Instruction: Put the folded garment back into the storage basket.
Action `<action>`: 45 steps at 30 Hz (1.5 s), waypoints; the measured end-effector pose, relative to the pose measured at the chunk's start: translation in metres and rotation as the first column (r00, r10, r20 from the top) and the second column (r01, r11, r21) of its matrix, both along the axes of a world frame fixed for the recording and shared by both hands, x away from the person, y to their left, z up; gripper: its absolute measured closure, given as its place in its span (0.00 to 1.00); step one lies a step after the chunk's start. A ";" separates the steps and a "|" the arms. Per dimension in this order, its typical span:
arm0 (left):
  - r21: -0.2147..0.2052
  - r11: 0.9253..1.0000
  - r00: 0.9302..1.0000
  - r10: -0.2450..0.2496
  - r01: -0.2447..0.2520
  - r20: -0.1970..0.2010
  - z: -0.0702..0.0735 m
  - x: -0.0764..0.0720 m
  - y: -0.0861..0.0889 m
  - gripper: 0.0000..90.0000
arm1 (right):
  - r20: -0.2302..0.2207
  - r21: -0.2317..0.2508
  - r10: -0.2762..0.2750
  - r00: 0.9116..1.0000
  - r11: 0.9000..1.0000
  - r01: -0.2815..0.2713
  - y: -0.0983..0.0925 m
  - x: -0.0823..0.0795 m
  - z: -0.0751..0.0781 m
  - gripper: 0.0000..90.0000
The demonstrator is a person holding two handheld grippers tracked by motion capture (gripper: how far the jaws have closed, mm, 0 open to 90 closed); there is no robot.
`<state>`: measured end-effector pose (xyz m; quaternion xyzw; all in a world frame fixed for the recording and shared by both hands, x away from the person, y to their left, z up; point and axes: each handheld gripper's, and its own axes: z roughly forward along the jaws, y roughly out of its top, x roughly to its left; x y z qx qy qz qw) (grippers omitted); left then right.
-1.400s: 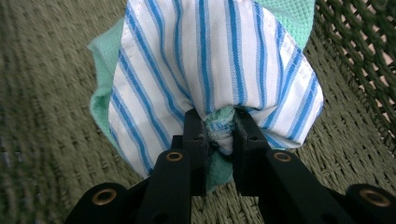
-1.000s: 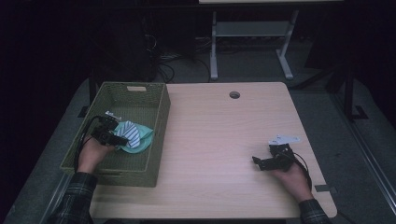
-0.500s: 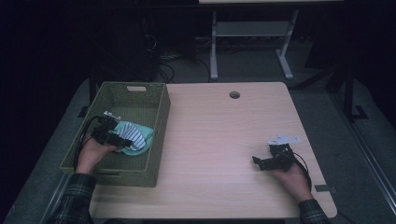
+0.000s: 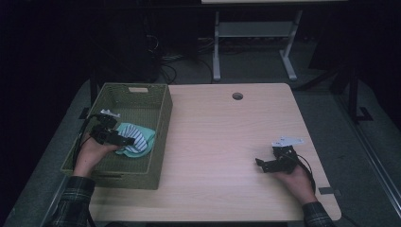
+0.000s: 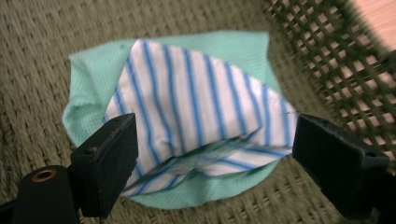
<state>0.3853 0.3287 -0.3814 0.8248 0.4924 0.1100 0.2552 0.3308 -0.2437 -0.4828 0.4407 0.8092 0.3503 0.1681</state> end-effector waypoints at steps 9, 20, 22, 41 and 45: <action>-0.079 0.996 0.996 -0.045 0.051 0.074 0.025 -0.005 -0.020 0.16 | 0.002 0.000 0.003 1.000 1.000 -0.003 0.000 0.000 0.000 0.10; -0.144 0.981 0.983 -0.105 0.127 0.153 0.048 -0.008 -0.057 0.16 | 0.001 0.000 0.003 1.000 1.000 -0.003 0.000 0.000 0.000 0.10; -0.154 0.978 0.979 -0.116 0.142 0.165 0.052 -0.009 -0.064 0.16 | 0.002 0.000 0.003 1.000 1.000 -0.003 0.000 0.000 0.000 0.10; -0.198 0.946 0.948 -0.205 0.256 0.242 0.068 -0.019 -0.129 0.16 | 0.003 0.000 0.004 1.000 1.000 -0.004 0.000 0.000 0.000 0.10; -0.198 0.940 0.944 -0.229 0.278 0.238 0.063 -0.019 -0.144 0.16 | 0.003 0.000 0.004 1.000 1.000 -0.004 0.000 0.000 0.000 0.10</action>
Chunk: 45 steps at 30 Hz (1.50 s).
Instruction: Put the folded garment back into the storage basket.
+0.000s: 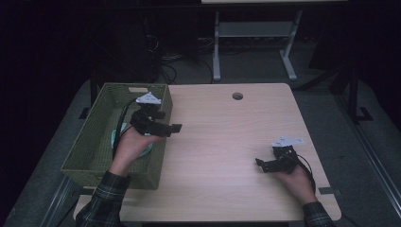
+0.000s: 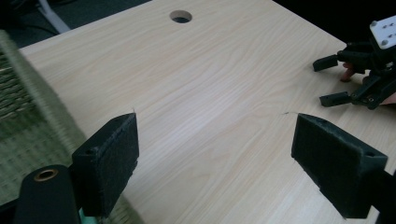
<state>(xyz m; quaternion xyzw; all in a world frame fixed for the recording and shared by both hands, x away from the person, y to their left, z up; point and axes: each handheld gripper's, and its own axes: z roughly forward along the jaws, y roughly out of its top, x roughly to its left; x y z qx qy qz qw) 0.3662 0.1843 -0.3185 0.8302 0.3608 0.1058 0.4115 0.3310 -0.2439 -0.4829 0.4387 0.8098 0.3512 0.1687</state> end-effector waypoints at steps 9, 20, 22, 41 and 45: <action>0.008 0.999 0.999 -0.046 0.046 0.002 -0.013 -0.002 -0.030 0.16 | 0.000 0.000 0.000 1.000 1.000 0.000 0.000 0.000 0.000 0.10; 0.044 0.994 0.995 -0.101 0.101 0.005 -0.037 -0.009 -0.062 0.16 | 0.000 0.000 -0.001 1.000 1.000 0.001 0.000 0.000 0.000 0.10; 0.046 0.993 0.994 -0.109 0.109 0.009 -0.041 -0.010 -0.066 0.16 | 0.000 0.000 -0.001 1.000 1.000 0.001 0.000 0.000 0.000 0.10; 0.112 0.981 0.987 -0.159 0.159 -0.015 -0.091 -0.023 -0.098 0.15 | 0.000 -0.001 0.000 1.000 1.000 0.000 0.000 0.000 0.000 0.10; 0.123 0.979 0.986 -0.163 0.165 -0.030 -0.103 -0.024 -0.102 0.15 | 0.000 -0.001 0.001 1.000 1.000 -0.001 0.000 0.000 0.000 0.10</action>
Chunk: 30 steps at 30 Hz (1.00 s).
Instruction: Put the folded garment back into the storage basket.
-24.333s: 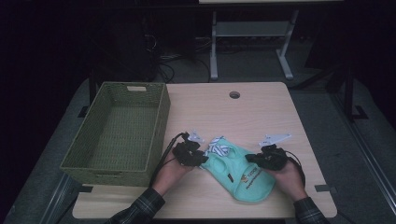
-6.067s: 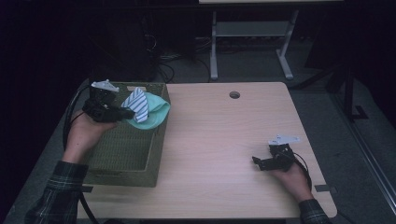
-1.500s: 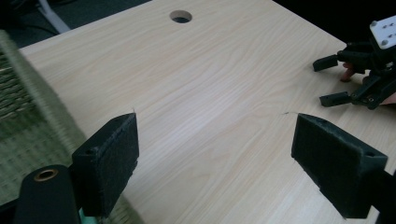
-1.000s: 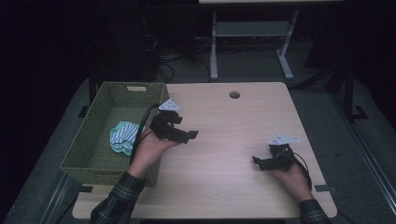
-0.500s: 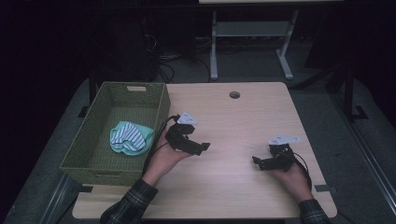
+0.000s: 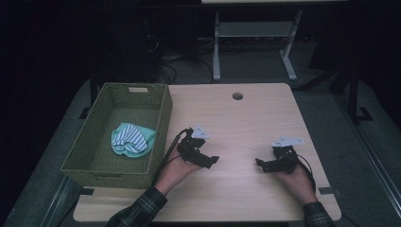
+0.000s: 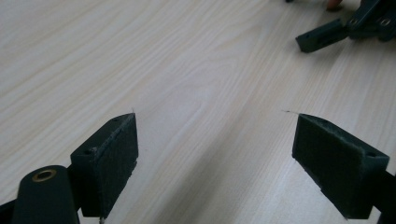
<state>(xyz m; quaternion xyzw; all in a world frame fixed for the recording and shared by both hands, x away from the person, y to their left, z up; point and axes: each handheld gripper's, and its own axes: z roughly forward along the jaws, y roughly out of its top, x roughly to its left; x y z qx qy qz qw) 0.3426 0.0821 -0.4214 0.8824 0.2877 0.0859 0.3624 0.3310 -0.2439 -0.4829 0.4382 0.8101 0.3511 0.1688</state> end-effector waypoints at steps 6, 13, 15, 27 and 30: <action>0.011 1.000 1.000 -0.008 0.008 -0.013 -0.015 0.000 -0.005 0.15 | 0.000 0.000 -0.001 1.000 1.000 0.001 0.000 0.000 0.000 0.10; 0.033 0.999 1.000 -0.006 0.006 0.000 -0.033 -0.001 -0.009 0.15 | 0.000 0.000 -0.001 1.000 1.000 0.001 0.000 0.000 0.000 0.10; 0.057 0.998 1.000 -0.006 0.006 -0.001 -0.038 -0.001 -0.011 0.15 | 0.000 -0.001 -0.001 1.000 1.000 0.001 0.000 0.000 0.000 0.09; 0.046 0.999 0.999 0.006 -0.008 0.048 -0.053 -0.004 -0.009 0.14 | -0.005 0.001 -0.003 1.000 1.000 0.003 0.000 0.000 0.000 0.10; 0.009 1.000 0.997 0.012 -0.013 0.070 -0.057 -0.006 -0.005 0.14 | -0.005 0.001 -0.003 1.000 1.000 0.003 0.000 0.000 0.000 0.10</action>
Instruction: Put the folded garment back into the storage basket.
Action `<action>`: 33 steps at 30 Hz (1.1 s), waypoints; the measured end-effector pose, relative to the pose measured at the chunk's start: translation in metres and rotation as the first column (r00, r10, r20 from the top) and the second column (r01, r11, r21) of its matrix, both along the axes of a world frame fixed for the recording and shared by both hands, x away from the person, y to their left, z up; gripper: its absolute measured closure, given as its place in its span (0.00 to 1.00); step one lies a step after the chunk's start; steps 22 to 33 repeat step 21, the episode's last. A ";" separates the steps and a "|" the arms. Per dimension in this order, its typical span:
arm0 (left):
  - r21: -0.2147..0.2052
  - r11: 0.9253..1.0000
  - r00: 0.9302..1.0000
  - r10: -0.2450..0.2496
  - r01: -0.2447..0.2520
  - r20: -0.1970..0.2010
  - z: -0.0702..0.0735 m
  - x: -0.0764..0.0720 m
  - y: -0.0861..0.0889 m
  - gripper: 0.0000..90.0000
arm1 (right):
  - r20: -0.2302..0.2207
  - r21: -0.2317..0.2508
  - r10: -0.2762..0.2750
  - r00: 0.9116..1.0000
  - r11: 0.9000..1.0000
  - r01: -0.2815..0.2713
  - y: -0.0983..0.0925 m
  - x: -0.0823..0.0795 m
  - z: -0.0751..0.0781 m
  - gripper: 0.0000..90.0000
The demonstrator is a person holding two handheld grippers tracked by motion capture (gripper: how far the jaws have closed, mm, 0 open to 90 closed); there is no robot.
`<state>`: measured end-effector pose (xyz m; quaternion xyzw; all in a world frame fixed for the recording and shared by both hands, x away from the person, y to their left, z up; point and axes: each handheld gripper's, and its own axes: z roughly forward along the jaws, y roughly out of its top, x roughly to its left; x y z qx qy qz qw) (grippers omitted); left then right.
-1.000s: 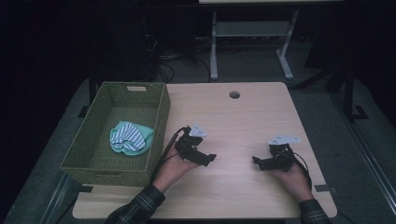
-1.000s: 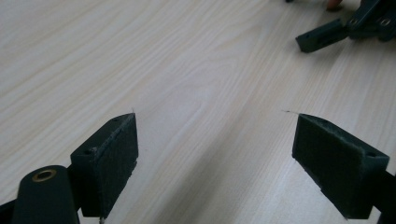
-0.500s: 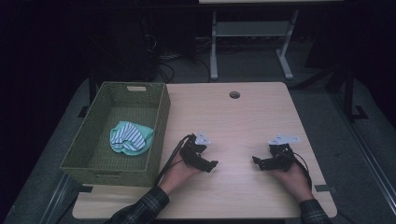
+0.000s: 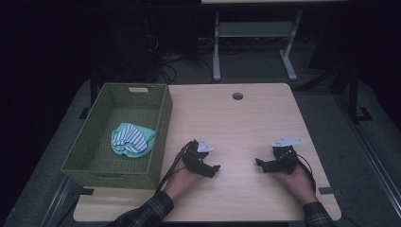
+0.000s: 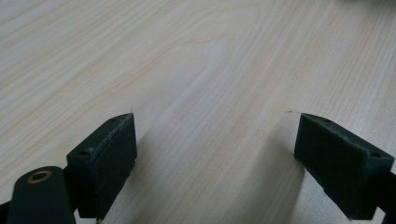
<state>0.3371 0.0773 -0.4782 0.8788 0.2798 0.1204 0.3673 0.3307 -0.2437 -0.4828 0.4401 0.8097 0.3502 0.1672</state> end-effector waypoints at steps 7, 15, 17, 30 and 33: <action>-0.001 1.000 1.000 -0.005 0.005 0.002 0.000 -0.001 0.000 0.14 | 0.000 0.000 0.000 1.000 1.000 0.000 0.000 0.000 0.000 0.09; -0.001 1.000 1.000 -0.005 0.005 0.002 0.000 -0.001 0.000 0.14 | 0.000 0.000 0.001 1.000 1.000 -0.001 0.000 0.000 0.000 0.09; -0.001 1.000 1.000 -0.005 0.005 0.002 0.000 -0.001 0.000 0.14 | 0.003 -0.001 0.004 1.000 1.000 -0.004 0.000 0.000 0.000 0.09; -0.001 1.000 1.000 -0.005 0.005 0.001 0.000 -0.001 0.000 0.14 | 0.002 0.001 0.005 1.000 1.000 -0.005 0.000 0.000 0.000 0.09; -0.001 1.000 1.000 -0.005 0.005 0.001 0.000 -0.001 0.000 0.14 | 0.002 0.001 0.005 1.000 1.000 -0.005 0.000 0.000 0.000 0.09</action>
